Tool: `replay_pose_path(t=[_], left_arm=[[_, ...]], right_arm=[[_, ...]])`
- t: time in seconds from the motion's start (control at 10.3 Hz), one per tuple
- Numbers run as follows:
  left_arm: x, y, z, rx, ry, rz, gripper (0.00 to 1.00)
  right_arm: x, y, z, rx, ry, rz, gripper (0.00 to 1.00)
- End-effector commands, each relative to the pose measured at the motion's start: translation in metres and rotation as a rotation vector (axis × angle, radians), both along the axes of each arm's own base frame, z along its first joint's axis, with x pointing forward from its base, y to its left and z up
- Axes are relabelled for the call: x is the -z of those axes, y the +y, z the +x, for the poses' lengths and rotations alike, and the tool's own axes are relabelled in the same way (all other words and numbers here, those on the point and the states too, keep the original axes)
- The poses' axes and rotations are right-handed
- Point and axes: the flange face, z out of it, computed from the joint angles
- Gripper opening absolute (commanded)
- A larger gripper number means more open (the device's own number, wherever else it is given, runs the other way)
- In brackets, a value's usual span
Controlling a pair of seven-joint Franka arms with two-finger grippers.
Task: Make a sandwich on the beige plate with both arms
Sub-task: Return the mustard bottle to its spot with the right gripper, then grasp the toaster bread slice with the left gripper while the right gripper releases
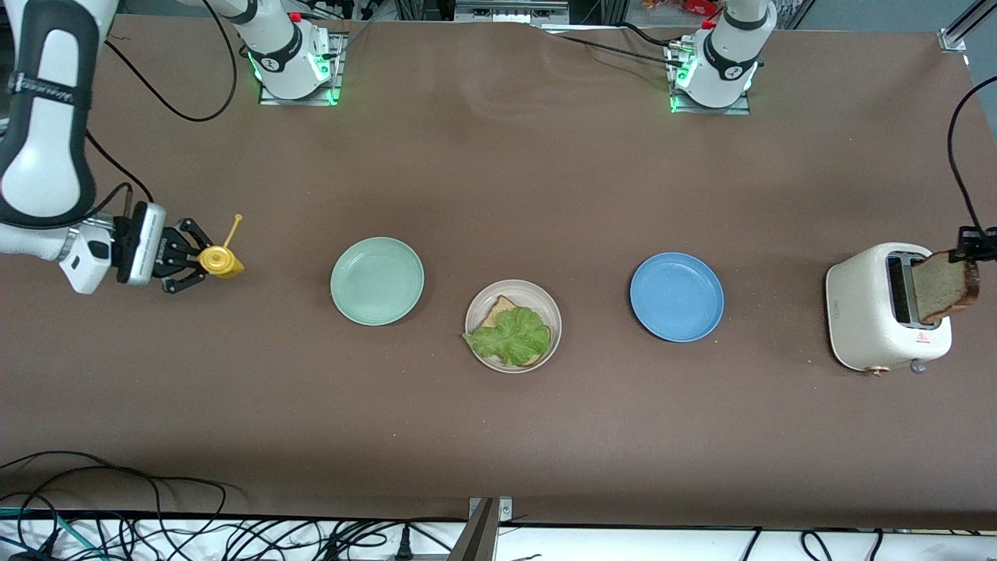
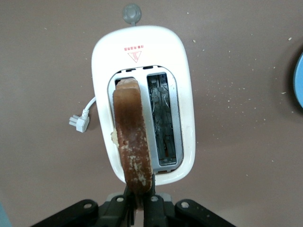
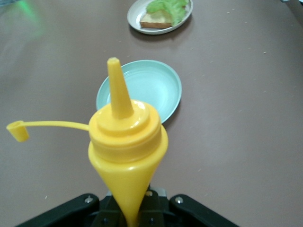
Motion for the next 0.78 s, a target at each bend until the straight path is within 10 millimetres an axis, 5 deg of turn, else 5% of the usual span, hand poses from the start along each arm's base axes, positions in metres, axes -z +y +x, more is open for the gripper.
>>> replay_pose_path(t=[0.0, 0.19, 0.68], left_arm=[[-0.030, -0.014, 0.022, 0.035, 0.005, 0.004, 0.00], [-0.055, -0.061, 0.038, 0.105, 0.012, 0.001, 0.00], [-0.051, -0.191, 0.054, 0.074, 0.062, -0.117, 0.00]], right_arm=[[0.024, -0.033, -0.031, -0.037, -0.063, 0.127, 0.00], [0.053, -0.062, -0.048, -0.046, -0.113, 0.153, 0.00], [0.145, -0.093, -0.075, -0.030, -0.164, 0.346, 0.00]])
